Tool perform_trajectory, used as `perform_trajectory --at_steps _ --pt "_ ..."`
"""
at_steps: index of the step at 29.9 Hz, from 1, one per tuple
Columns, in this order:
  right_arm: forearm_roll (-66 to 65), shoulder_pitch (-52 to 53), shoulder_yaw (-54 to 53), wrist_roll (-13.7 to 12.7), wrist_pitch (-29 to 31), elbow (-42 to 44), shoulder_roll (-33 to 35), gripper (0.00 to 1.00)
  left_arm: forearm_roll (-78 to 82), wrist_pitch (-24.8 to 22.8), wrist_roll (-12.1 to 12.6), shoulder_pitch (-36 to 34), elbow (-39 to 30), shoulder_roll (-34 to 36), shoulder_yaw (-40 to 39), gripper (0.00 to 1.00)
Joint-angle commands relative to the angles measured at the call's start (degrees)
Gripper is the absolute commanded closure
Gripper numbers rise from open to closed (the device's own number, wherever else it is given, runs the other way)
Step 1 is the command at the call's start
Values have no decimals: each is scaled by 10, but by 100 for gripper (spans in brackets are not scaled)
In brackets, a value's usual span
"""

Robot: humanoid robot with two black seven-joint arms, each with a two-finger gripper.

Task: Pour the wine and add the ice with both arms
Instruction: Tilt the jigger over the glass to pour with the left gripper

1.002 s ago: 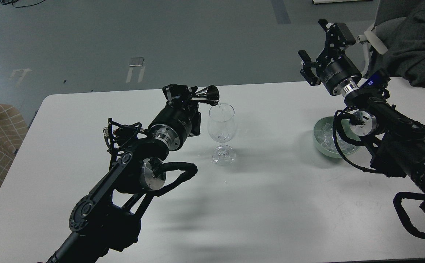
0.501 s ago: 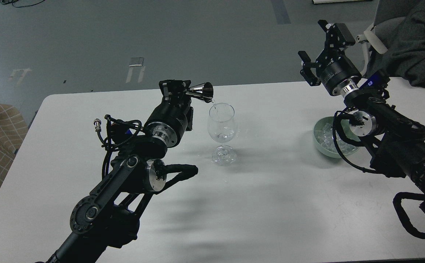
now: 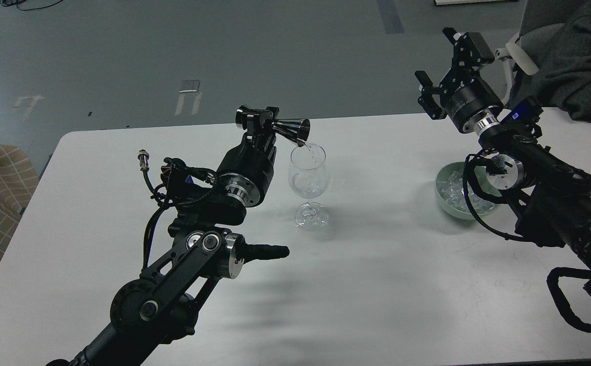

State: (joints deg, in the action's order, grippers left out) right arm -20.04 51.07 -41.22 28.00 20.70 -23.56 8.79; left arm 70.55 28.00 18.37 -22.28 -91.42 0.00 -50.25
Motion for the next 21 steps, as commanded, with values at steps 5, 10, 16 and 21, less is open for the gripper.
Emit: perform_trajectory --at_steps 5,10,16,21 --pt "0 -1 0 0 0 1 0 0 62 0 -2 2 3 0 2 100" --pt "0 -1 0 0 0 1 -1 0 144 0 -7 2 5 0 17 100" --pt "0 -1 0 0 0 1 -1 0 186 0 -5 -4 2 0 47 100" --pt "0 0 1 0 0 1 0 0 173 0 4 -25 0 0 38 100"
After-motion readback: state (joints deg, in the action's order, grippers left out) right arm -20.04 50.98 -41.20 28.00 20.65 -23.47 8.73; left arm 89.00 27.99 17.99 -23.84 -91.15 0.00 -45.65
